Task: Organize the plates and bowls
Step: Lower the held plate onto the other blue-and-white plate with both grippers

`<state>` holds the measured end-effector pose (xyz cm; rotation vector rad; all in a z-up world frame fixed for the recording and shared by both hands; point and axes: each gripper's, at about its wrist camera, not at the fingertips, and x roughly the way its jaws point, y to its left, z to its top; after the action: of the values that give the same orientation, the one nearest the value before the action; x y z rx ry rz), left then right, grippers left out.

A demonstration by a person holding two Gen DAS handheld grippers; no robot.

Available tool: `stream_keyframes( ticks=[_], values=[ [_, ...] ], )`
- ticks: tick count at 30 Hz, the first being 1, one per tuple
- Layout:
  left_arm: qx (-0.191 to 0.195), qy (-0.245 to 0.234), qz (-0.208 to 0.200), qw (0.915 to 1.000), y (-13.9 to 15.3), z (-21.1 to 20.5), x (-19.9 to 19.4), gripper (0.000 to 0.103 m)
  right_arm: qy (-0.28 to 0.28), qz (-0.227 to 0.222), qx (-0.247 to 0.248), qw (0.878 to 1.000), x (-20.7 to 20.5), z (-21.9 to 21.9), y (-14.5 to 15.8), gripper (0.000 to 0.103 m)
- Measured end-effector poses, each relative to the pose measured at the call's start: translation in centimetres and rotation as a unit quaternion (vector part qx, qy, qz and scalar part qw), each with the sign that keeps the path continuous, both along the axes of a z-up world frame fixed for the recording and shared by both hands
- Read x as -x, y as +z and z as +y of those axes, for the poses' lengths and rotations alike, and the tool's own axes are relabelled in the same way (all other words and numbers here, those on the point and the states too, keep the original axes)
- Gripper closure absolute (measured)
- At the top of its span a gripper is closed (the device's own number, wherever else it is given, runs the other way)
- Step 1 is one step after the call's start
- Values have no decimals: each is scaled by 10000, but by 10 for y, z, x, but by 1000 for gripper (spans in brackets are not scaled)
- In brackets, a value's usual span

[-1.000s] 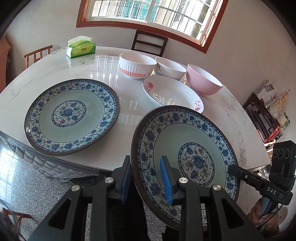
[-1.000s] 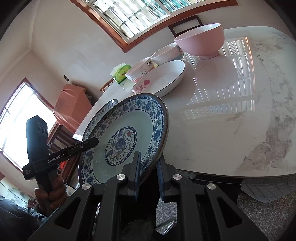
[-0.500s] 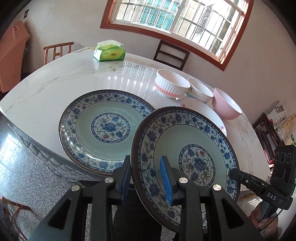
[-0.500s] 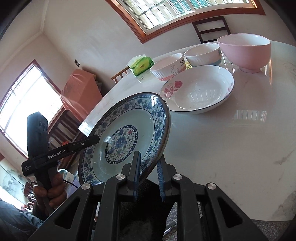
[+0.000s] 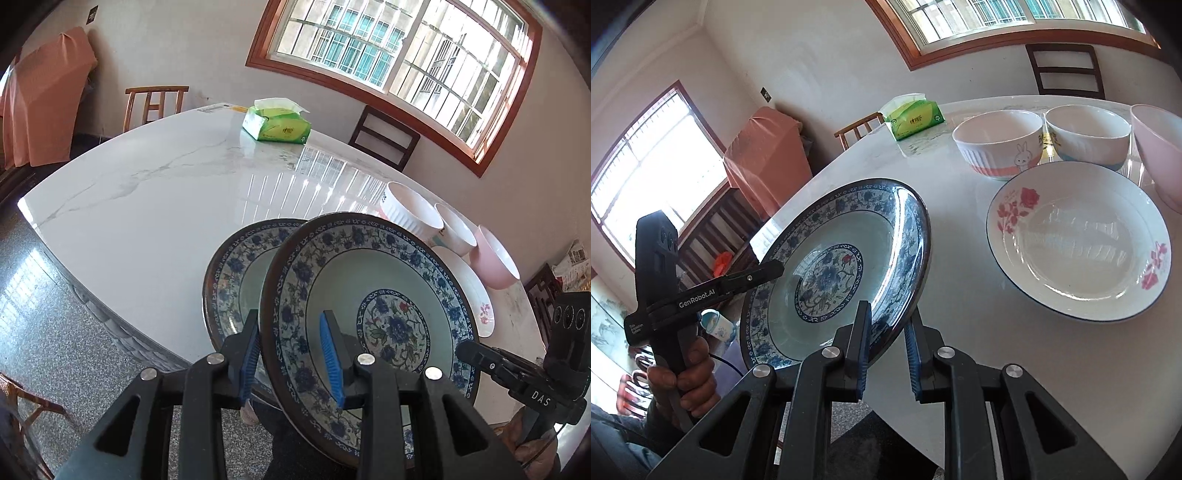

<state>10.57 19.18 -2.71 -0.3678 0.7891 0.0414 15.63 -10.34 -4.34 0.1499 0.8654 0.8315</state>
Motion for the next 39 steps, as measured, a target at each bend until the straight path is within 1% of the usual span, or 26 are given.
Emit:
stream_keyframes(
  ticks=[4, 11, 23, 31, 36, 39],
  values=[
    [105, 91, 39, 9999, -4, 15, -7, 72, 60, -134, 135, 9998, -5, 14, 3, 85],
    [173, 223, 36, 9996, -7, 30, -16, 72, 137, -123, 175, 9997, -12, 23, 1, 85],
    [252, 299, 123, 9992, -14, 39, -25, 72, 202, -185, 308, 9992, -14, 32, 1, 85],
    [312, 304, 146, 9989, -18, 42, -25, 72, 209, -467, 577, 9970, -9, 40, 1, 81],
    [383, 316, 128, 9987, -18, 44, -25, 72, 209, -554, 707, 9957, -9, 44, -1, 78],
    [405, 330, 92, 9986, -18, 45, -23, 72, 211, -754, 847, 9933, -7, 49, 0, 75]
  ],
)
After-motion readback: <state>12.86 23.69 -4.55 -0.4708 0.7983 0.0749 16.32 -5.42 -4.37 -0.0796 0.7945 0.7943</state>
